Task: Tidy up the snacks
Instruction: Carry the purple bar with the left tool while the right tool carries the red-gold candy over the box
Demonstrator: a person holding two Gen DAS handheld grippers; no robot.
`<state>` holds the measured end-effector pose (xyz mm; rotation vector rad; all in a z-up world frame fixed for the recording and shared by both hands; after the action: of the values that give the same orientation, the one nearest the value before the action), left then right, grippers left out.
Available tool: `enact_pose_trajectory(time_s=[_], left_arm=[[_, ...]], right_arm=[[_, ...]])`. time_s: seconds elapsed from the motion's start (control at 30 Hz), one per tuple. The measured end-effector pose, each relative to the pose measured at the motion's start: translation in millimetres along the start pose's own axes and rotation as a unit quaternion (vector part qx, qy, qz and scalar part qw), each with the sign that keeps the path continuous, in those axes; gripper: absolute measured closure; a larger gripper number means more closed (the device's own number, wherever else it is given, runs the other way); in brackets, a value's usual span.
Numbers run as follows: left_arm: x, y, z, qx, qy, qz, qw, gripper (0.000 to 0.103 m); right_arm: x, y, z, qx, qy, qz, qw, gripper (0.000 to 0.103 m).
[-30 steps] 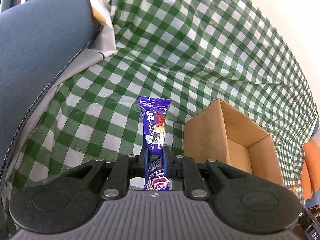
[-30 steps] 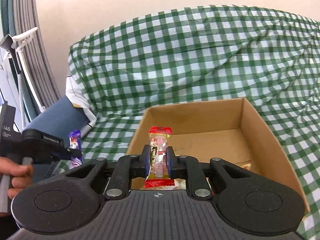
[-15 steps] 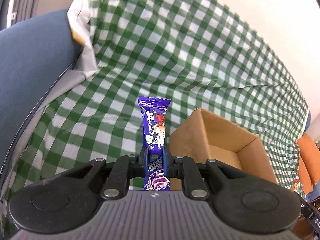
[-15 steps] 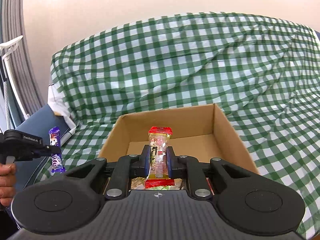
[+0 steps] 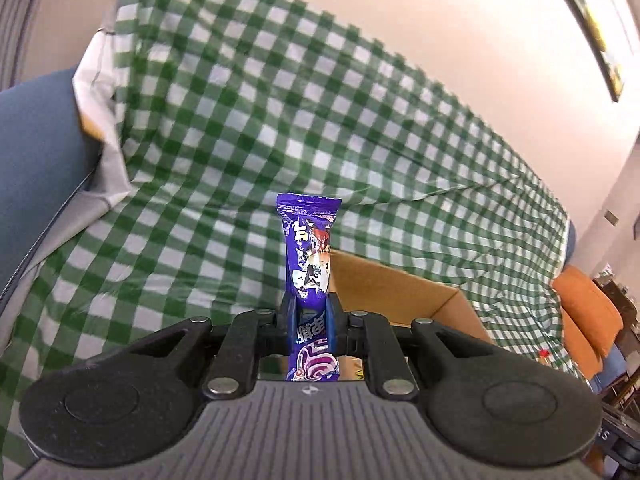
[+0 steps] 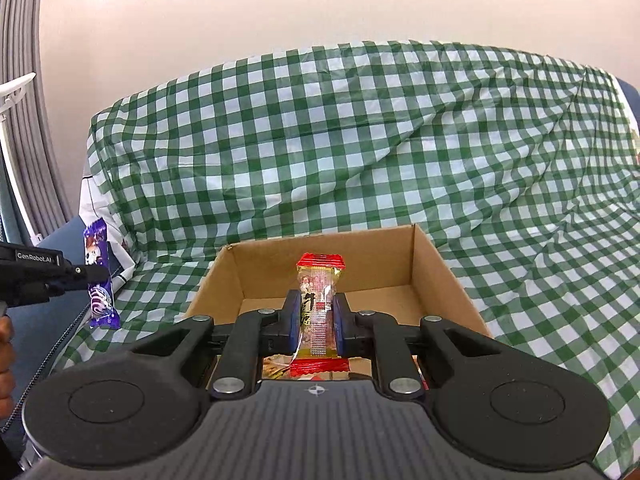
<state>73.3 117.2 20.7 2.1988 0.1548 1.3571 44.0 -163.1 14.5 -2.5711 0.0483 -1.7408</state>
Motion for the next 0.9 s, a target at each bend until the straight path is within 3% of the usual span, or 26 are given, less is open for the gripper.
enact_pose_trajectory(time_s=[0.47,0.9], left_arm=[[-9.9,46.9,11.0,-0.082,0.013,0.042,0.9957,0.088],[-25.9,77.4,23.3,-0.127,-0.001,0.083,0.9884,0.088]], right_arm=[[3.8,5.7,1.3,-0.03,0.023,-0.001,0.999,0.086],[2.2,3.1,2.3,-0.043,0.024,-0.009,0.999,0.086]])
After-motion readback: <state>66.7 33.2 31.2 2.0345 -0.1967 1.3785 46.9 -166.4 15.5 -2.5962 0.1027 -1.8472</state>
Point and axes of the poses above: each gripper's, at about its wrist camera, not at the fingertips, and z roughly the way its jaws point, y to its right, x to its top, the point moved 5 cm from there along z, roughly the way its jaws point, and after that the axes turned 14 degrees about -x, right-handed, at the moved point
